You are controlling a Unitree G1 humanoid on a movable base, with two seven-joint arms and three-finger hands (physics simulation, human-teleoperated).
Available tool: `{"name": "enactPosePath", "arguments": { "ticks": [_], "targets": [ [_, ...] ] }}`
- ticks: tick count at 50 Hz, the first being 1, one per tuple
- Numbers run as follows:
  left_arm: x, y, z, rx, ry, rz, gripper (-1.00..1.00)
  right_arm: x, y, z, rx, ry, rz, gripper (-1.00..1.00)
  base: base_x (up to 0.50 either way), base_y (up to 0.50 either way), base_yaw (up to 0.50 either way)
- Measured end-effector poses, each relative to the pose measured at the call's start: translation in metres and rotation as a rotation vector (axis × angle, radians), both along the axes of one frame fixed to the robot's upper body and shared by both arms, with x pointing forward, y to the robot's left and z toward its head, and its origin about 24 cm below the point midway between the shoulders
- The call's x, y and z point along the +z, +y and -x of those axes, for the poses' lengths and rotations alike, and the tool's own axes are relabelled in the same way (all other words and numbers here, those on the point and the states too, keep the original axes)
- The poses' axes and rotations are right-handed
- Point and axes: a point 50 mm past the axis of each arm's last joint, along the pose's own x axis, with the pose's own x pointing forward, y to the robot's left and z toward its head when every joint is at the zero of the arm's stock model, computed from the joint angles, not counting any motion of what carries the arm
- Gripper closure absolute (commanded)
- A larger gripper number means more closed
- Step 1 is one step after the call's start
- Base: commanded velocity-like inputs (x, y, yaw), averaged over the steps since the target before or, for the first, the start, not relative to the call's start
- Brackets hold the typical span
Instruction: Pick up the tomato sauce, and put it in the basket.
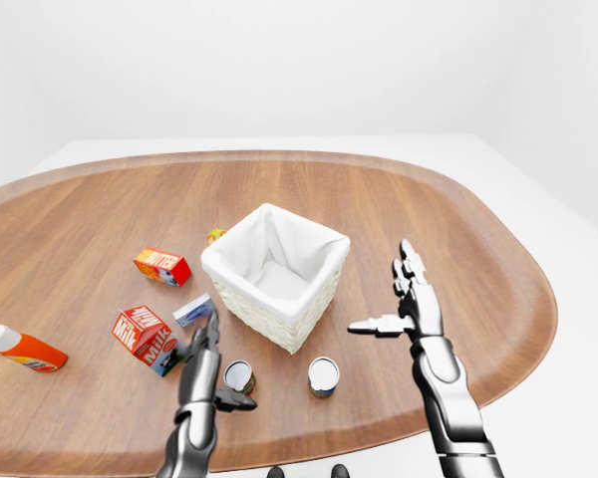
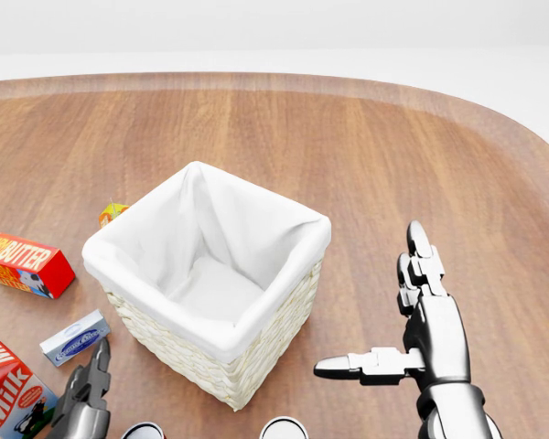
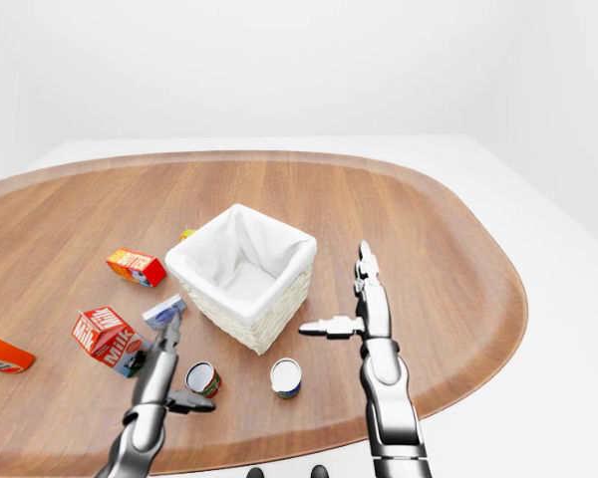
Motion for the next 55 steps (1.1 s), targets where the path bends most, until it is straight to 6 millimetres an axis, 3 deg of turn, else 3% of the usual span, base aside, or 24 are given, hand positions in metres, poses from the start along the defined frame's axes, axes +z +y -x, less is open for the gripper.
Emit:
{"name": "enactPosePath", "arguments": {
  "ticks": [55],
  "targets": [
    [-0.015,-0.006,-0.001,-0.013,0.045,-0.033,-1.0,-0.003,0.002,0.001,0.006,0.006,0.002,-1.0,0.0,0.0,0.0]
  ]
}}
